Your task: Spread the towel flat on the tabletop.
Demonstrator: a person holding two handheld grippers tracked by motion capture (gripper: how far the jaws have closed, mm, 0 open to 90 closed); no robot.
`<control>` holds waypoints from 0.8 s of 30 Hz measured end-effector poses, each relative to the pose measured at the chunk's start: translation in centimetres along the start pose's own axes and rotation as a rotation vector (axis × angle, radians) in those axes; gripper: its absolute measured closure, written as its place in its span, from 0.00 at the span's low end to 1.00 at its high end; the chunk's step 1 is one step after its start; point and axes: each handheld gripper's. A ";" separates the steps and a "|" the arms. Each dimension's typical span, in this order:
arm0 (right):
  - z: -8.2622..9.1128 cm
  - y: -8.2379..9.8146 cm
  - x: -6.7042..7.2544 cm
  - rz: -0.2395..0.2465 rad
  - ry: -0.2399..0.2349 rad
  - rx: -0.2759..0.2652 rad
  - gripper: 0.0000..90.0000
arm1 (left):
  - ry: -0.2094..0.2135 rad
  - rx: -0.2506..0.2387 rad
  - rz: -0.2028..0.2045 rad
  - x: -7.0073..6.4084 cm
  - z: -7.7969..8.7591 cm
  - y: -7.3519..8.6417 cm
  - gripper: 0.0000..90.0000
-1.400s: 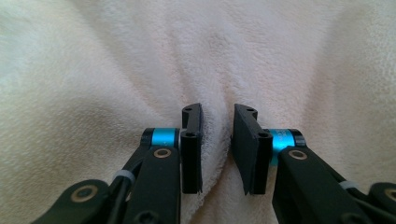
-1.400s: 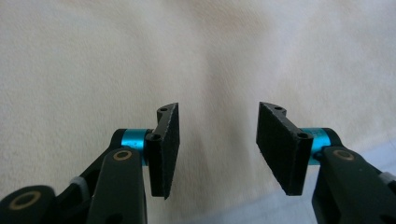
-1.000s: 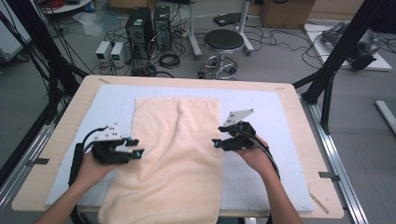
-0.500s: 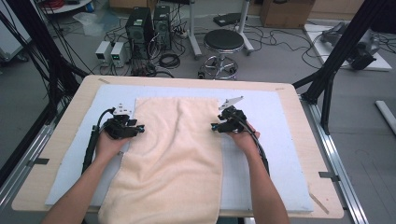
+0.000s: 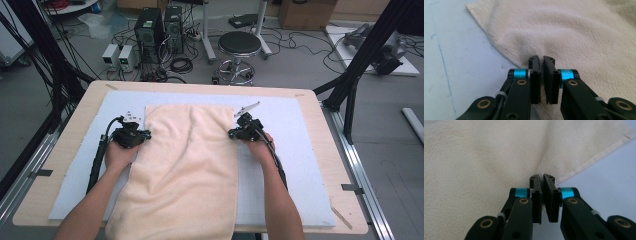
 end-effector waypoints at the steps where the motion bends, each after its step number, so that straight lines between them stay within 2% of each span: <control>1: 0.2 0.1 -0.2 -0.005 0.015 0.003 0.95 | 0.004 -0.005 0.007 0.0 -0.1 0.0 0.94; 3: 0.6 0.6 -0.7 -0.016 0.023 0.010 0.95 | 0.003 -0.016 0.015 0.0 -0.3 -0.2 0.95; 6: 1.5 1.6 -1.7 -0.039 0.015 -0.003 0.95 | 0.024 -0.023 0.034 -0.3 -0.9 -0.9 0.95; 9: 2.2 2.3 -2.4 -0.040 0.042 0.001 0.95 | 0.021 -0.011 0.007 -1.2 -1.5 -2.1 0.95; 13: 3.0 2.9 -3.3 -0.046 0.061 0.009 0.95 | 0.047 0.000 0.020 -1.5 -2.3 -3.3 0.95; 15: 3.3 2.9 -3.6 -0.043 0.084 0.028 0.96 | 0.040 0.001 -0.001 -1.9 -2.5 -4.0 0.95; 17: 3.6 2.9 -4.0 -0.056 0.094 0.030 0.96 | 0.039 0.018 -0.009 -2.0 -2.8 -4.6 0.95; 19: 3.6 2.9 -4.3 -0.072 0.102 0.029 0.95 | 0.027 0.010 -0.003 -1.8 -2.8 -4.9 0.95; 21: 3.2 2.8 -4.2 -0.083 0.102 0.035 0.92 | 0.028 0.011 0.025 -1.3 -2.8 -4.9 0.95; 24: 2.4 2.6 -3.9 -0.080 0.090 0.049 0.80 | 0.044 0.036 0.018 -0.8 -2.7 -4.5 0.94</control>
Point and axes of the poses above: each handheld gripper's, and its own axes: z roughly backward along the jaws, y roughly out of its underside, x roughly to its left, and after that the axes turned 14 degrees about x, right-handed
